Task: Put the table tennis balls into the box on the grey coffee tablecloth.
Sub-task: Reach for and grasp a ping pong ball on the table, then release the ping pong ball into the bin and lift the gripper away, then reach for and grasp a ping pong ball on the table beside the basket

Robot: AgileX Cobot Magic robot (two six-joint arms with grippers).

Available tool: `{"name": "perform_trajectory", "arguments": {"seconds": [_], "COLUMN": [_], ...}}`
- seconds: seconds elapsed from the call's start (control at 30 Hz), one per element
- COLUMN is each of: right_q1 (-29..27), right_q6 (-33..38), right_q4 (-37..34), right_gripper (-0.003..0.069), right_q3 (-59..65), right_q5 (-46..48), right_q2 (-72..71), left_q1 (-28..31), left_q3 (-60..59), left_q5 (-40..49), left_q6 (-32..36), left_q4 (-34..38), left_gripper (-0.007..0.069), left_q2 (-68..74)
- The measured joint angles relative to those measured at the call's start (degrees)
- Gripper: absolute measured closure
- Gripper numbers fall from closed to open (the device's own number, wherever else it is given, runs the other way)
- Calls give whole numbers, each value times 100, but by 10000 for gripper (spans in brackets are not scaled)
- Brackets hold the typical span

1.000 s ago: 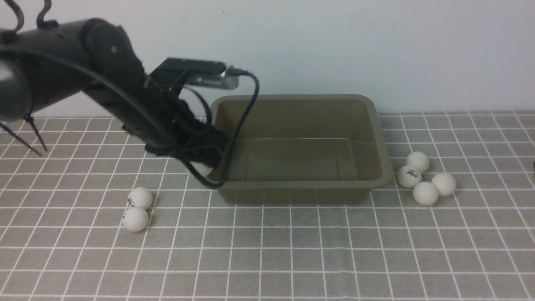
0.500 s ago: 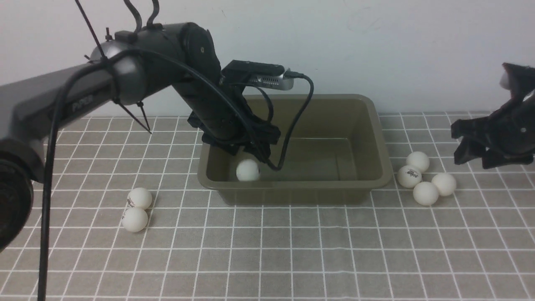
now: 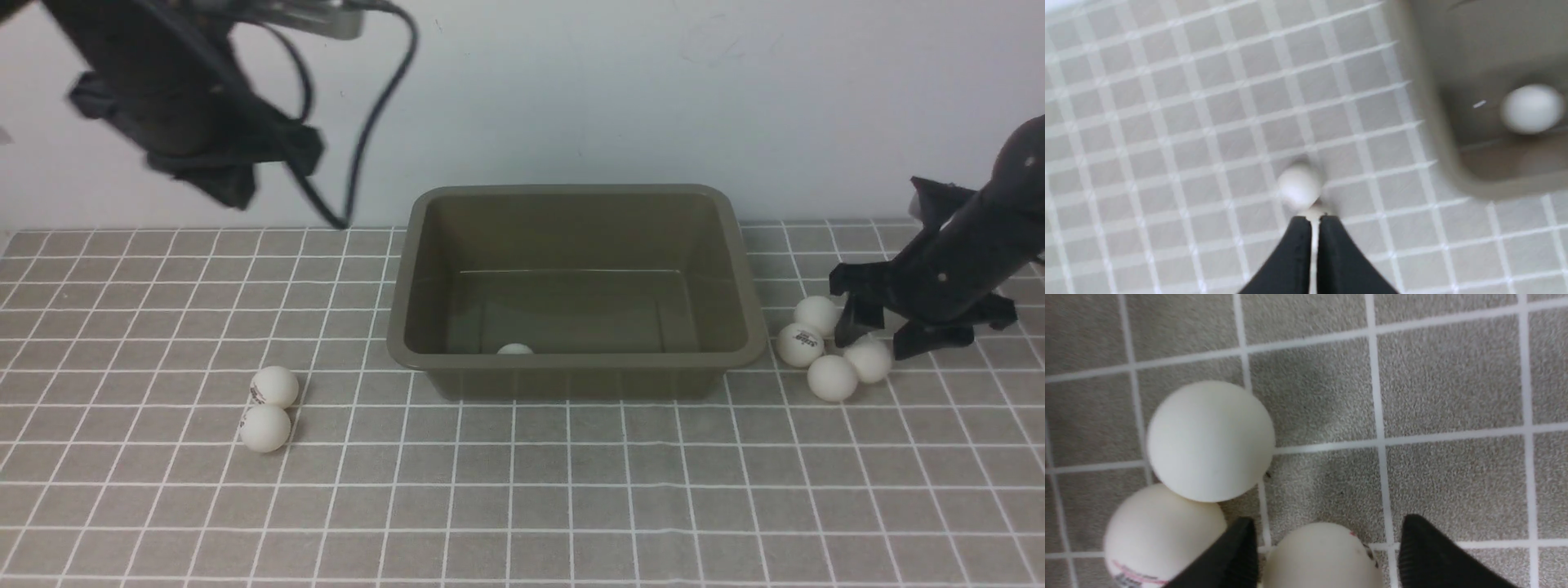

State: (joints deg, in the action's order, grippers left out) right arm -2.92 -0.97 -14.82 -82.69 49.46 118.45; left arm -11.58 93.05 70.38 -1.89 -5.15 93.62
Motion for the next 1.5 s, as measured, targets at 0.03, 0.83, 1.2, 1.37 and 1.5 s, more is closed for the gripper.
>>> {"name": "perform_trajectory", "arguments": {"seconds": [0.03,0.83,1.2,1.37,1.5], "right_q1": [0,2002,2102,2102,2041], "right_q6": [0,731,763,677,558], "right_q4": [5,-763,266,1033,1848], "right_gripper": [310,305,21,149,340], "right_q3": [0,-272,-1175,-1200,-1240], "right_q5": [12,-777,168,308,727], "right_q2": [51,-1519,-1322,-1931,-2380], "left_q1": [179,430,430,430,430], "left_q3": [-450,-3577,-3577,-3577,-3570], "left_q5": [7,-2730,-3950,-4100,-4078], "left_q6": [-44,189,-71,-127,-127], "left_q4": [29,646,652,652,652], "left_gripper": [629,331,103,176,279], "left_q2": [-323,-368,751,1078,1136]}}
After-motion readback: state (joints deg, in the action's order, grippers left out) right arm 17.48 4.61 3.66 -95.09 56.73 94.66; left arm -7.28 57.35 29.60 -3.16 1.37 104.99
